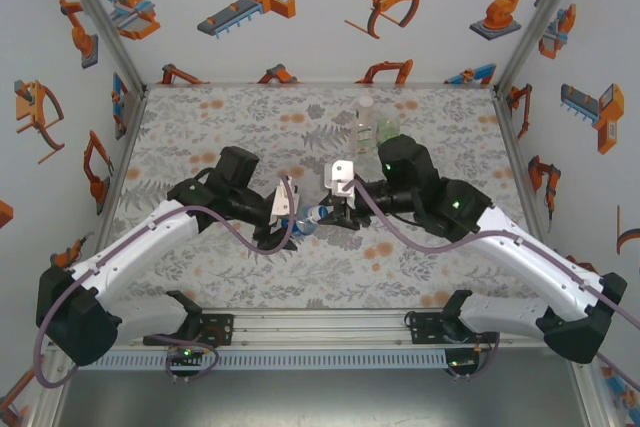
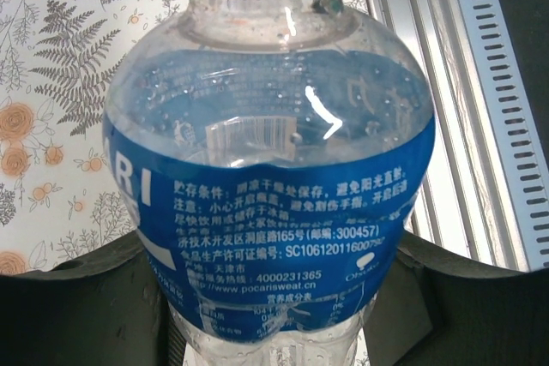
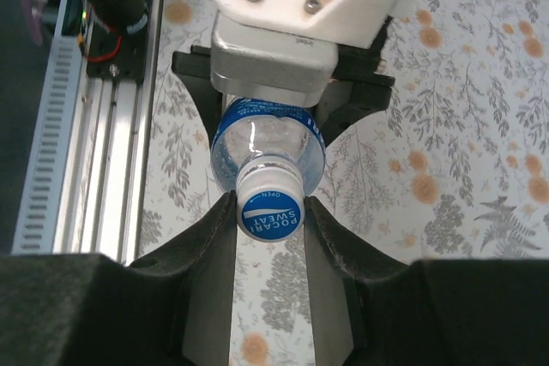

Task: Screw on the bottle caps

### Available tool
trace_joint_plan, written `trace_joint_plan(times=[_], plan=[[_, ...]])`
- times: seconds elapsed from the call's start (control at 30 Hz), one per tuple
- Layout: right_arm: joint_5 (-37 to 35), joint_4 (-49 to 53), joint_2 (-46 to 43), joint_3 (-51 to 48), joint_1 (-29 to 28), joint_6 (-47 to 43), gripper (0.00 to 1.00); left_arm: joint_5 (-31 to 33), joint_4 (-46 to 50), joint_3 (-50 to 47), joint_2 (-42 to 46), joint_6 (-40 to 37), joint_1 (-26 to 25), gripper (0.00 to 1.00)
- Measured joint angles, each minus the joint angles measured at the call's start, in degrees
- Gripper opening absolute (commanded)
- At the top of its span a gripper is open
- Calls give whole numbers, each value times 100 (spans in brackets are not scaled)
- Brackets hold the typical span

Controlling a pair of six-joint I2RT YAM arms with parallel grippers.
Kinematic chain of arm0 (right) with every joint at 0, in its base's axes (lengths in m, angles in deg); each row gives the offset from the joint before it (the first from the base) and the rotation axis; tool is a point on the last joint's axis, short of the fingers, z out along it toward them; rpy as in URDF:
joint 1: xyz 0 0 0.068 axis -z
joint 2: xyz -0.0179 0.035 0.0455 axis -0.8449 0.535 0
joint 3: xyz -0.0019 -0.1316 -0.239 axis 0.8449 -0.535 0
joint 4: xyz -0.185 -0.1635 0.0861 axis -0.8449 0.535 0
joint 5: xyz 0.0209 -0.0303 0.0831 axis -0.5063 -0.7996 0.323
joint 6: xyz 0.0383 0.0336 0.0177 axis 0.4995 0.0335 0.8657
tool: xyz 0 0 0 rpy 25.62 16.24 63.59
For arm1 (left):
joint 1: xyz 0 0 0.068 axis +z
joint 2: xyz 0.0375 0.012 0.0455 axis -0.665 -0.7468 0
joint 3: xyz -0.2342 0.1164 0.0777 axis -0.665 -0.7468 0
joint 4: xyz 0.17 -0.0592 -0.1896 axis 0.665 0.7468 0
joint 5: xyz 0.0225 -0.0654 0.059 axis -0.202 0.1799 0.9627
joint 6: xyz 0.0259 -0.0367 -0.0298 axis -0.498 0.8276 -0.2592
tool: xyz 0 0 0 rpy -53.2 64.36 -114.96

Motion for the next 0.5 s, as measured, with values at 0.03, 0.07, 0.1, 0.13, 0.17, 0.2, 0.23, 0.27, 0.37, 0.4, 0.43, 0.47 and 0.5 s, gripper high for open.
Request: trace_joint_plan(times=[0.03, 0.07, 0.1, 0.13, 0.17, 0.2, 0.23, 0.27, 0.37, 0.4, 0.43, 0.47, 0.5], plan=[[-81, -186, -81, -131, -4, 271, 0, 7, 0, 0, 0, 0, 0, 0], [-181, -417, -173, -295, -11, 619, 0, 13, 0, 0, 0, 0, 0, 0], [-299, -634, -251, -444, -15, 1008, 0, 26, -2, 0, 0, 2, 4, 0], [-400, -802, -302, -551, -15, 1349, 0, 46, -7, 0, 0, 7, 7, 0], [-553, -981, -354, -671, -20, 1777, 0, 74, -13, 0, 0, 15, 15, 0], [-743, -1139, -389, -767, -24, 2243, 0, 107, -31, 0, 0, 35, 33, 0], [-914, -1228, -404, -822, -31, 2643, 0, 149, -46, 0, 0, 57, 44, 0], [-1128, -1309, -404, -863, -44, 3141, 0, 216, -76, 0, 0, 94, 48, 0], [-1744, -1303, -374, -892, -57, 4682, 0, 409, -177, 0, 0, 223, 63, 0], [-1926, -1266, -341, -892, -57, 5222, 0, 490, -208, 0, 2, 271, 66, 0], [-2065, -1202, -306, -881, -55, 5700, 0, 570, -229, -2, 7, 315, 66, 0], [-2197, -1095, -245, -841, -48, 6220, 0, 658, -254, -15, 11, 363, 66, 0], [-2295, -981, -177, -776, -46, 6649, 0, 743, -286, -37, 22, 413, 66, 0]])
